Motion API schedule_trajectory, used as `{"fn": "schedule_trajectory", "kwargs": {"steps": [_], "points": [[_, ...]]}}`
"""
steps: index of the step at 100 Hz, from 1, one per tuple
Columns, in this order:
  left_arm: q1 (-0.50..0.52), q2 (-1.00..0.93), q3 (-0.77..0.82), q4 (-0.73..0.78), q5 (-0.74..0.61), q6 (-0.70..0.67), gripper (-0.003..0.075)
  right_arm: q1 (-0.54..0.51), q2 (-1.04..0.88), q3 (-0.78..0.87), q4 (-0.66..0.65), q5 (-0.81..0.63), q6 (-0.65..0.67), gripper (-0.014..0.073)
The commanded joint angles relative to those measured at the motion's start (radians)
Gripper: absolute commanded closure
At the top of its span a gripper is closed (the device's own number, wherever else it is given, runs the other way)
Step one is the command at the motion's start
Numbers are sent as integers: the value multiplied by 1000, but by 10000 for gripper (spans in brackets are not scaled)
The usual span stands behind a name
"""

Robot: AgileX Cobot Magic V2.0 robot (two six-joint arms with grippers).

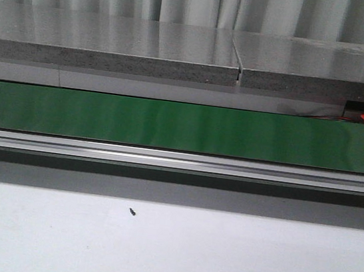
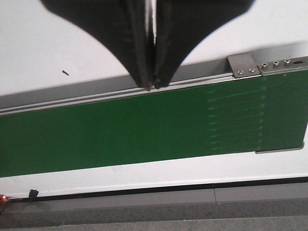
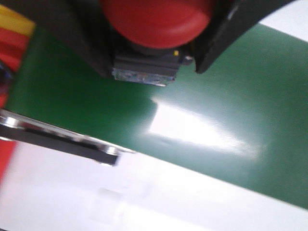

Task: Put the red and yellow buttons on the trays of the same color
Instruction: 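Carry the red button into the red tray and open the right gripper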

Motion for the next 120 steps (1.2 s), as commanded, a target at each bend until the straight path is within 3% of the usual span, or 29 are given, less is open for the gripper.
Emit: {"fn": "schedule_trajectory", "kwargs": {"steps": [1, 21, 40, 80, 120], "points": [[-8, 1, -27, -8, -71, -4, 739, -104, -56, -32, 6, -18, 12, 552], [-8, 1, -27, -8, -71, -4, 739, -314, -20, -31, 7, -29, 34, 552], [-8, 1, -27, -8, -71, -4, 739, -418, 45, -31, 25, -75, 98, 552], [-8, 1, -27, -8, -71, -4, 739, -426, 203, -33, 26, -181, 98, 552], [-8, 1, -27, -8, -71, -4, 739, -424, 246, -36, 61, -298, 98, 552]]}}
